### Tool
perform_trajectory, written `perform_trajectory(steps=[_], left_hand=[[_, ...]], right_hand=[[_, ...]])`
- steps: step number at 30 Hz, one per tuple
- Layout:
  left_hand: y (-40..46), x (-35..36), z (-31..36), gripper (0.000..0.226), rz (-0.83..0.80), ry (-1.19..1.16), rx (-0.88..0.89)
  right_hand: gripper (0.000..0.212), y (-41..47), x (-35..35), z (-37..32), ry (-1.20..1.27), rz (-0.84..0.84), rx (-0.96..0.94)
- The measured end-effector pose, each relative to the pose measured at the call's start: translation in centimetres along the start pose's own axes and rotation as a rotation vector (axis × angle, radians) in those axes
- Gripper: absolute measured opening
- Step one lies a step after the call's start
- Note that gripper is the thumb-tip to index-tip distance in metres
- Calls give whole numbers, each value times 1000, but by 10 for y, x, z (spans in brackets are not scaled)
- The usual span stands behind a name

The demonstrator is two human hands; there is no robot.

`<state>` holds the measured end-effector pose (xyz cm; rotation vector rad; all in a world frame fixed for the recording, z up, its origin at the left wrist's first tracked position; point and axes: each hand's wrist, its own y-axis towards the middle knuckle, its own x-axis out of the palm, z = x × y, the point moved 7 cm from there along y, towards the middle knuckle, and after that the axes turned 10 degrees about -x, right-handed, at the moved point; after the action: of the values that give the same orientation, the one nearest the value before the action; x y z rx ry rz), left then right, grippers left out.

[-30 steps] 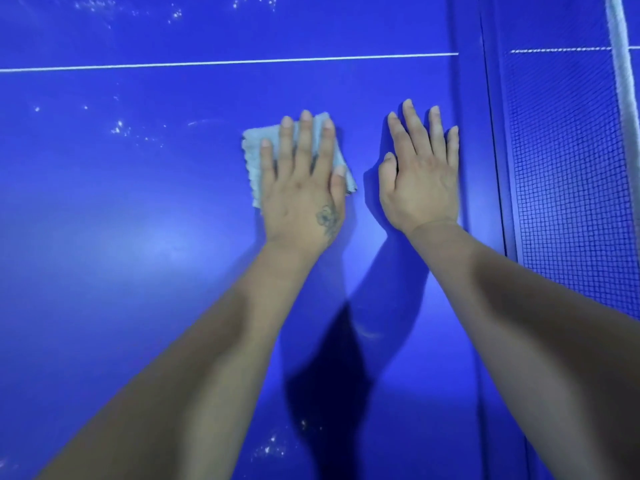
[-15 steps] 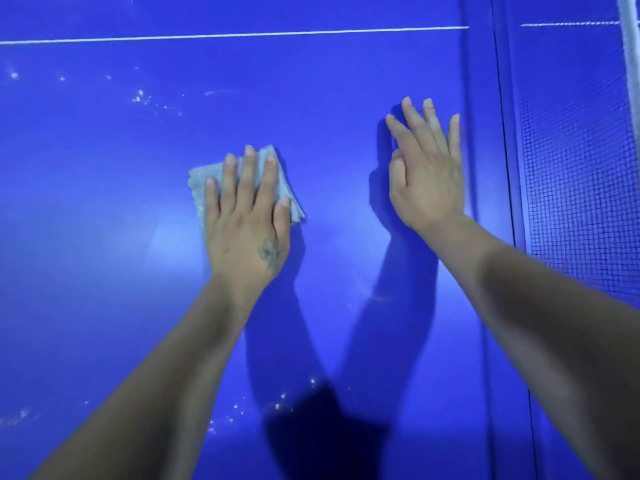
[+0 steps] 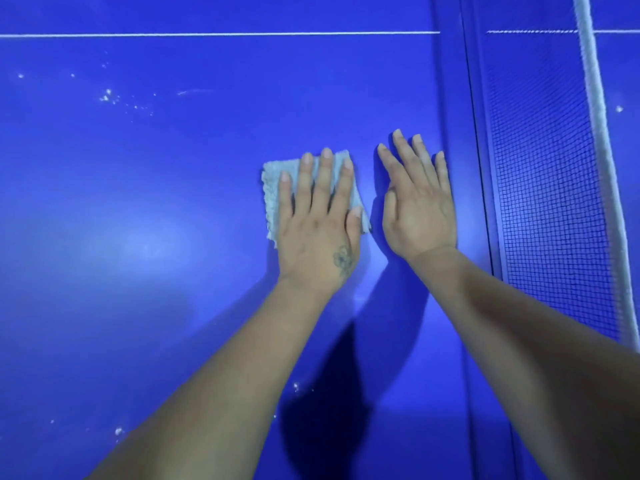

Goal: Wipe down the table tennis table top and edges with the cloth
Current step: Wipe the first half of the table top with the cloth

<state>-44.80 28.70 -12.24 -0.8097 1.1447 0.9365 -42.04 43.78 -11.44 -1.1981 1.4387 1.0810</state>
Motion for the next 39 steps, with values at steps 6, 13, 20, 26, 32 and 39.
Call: perform_trajectory(steps=[6, 13, 20, 26, 32, 39], left_hand=[[-69, -2, -22, 62, -82, 40, 70], [-52, -19, -100, 62, -52, 66, -75], [9, -5, -58, 66, 4, -2, -203], [-37, 8, 14, 65, -33, 8, -5], [-128, 12, 19, 63, -120, 49, 147], [-170, -6, -66, 63, -107, 58, 1]], right_hand=[[68, 0, 0, 0, 2, -2, 4], [70, 0, -1, 0, -5, -22, 7], [62, -1, -3, -1, 52, 13, 20], [60, -3, -4, -1, 93, 24, 29], [61, -6, -3, -1, 98, -1, 31], [63, -20, -5, -12, 40, 0, 22]])
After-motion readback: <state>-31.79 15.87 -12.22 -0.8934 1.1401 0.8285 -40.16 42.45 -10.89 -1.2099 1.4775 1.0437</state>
